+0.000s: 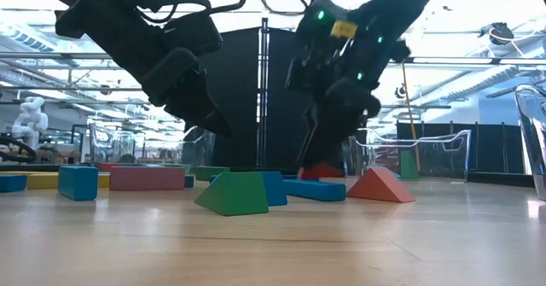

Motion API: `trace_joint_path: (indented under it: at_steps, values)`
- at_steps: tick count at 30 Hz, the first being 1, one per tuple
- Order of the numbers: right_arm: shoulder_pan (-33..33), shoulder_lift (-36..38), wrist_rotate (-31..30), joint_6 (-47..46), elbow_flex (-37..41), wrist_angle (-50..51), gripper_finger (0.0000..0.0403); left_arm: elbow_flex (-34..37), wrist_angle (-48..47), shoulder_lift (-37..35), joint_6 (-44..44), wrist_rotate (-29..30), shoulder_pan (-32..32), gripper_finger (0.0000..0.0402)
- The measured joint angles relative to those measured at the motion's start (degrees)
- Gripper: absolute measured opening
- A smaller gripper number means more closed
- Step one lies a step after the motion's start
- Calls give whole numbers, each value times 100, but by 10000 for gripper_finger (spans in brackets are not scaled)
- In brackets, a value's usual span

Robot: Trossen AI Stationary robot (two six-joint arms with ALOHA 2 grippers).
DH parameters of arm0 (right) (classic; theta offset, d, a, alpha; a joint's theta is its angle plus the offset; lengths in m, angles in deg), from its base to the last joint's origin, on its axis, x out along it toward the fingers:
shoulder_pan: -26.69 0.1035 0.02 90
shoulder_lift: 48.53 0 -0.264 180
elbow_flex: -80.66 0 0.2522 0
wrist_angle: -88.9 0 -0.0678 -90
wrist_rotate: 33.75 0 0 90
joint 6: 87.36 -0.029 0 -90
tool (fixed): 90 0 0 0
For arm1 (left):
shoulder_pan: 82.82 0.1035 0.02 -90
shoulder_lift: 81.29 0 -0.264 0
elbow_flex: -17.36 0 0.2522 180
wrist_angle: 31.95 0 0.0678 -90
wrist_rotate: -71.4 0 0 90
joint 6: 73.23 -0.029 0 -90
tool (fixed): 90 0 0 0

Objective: Sort blocks by size
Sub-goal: Put the red triangular block into the top right transparent bin

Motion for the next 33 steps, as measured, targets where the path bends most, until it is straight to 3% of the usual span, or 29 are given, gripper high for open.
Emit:
trace_joint_path:
  at_steps: [9,14,22,33]
  values:
    - [-59,1118,-922,106,-5,1297,131,2,24,0,-1,0,0,317]
    - [-472,1905,-1429,211,-8,2096,131,2,32,0,-2,0,0,317]
    - [-1840,2807,-1376,266,-16,2238,131,2,81,0,-4,0,0,317]
    - [-4101,2511,-1175,106,-277,2640,132,2,185,0,-60,2,7,317]
